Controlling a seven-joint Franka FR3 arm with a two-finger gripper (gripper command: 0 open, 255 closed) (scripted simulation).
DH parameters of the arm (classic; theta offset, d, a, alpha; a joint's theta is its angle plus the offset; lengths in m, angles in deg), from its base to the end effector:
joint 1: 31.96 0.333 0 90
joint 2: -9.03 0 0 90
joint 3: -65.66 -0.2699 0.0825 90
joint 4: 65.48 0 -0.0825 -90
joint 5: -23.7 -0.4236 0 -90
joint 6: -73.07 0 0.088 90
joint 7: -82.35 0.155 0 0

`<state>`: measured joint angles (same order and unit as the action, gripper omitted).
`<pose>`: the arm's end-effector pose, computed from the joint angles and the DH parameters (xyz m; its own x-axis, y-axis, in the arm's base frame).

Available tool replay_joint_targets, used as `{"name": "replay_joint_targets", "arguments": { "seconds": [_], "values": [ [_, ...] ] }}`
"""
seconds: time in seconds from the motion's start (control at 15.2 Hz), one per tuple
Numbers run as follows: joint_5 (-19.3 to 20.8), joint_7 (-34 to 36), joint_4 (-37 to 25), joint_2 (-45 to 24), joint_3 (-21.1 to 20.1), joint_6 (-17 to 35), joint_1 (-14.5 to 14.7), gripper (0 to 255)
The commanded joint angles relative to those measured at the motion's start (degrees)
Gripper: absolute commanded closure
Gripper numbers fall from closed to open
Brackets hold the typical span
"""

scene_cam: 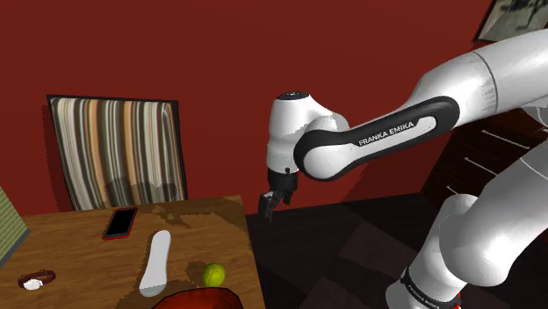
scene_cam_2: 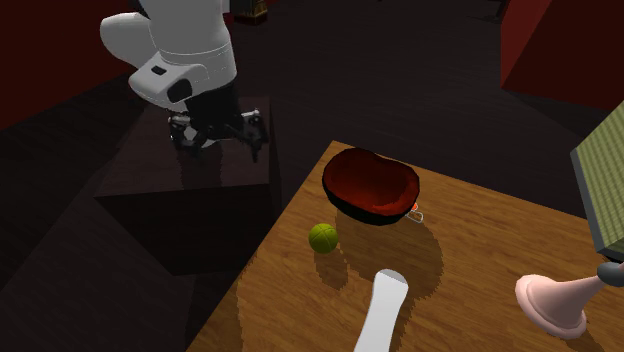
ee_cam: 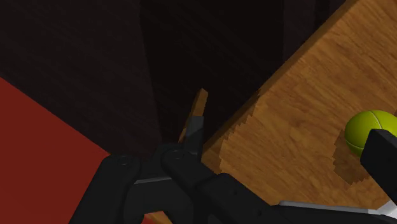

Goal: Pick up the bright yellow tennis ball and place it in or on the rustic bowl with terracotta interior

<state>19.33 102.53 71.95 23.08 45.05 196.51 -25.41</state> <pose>0.4472 0.2265 0.2880 0.9976 0.0688 -0.0033 0.0689 -0.9973 0.0251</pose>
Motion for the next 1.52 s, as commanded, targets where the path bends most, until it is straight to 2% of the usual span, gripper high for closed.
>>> {"name": "replay_joint_targets", "arguments": {
  "seconds": [0.0, 0.53, 1.06, 1.45],
  "values": [
    [1.1, 1.8, -1.7, -4.1, -1.4, 2.3, 0.2, 0],
    [9.4, 11.1, -11.2, -22.0, -4.8, 9.4, 2.7, 0],
    [18.3, 18.8, -25.0, -39.9, -3.3, 11.6, 9.4, 0],
    [19.9, 19.9, -25.2, -42.9, -2.1, 14.4, 10.4, 0]
  ]
}}
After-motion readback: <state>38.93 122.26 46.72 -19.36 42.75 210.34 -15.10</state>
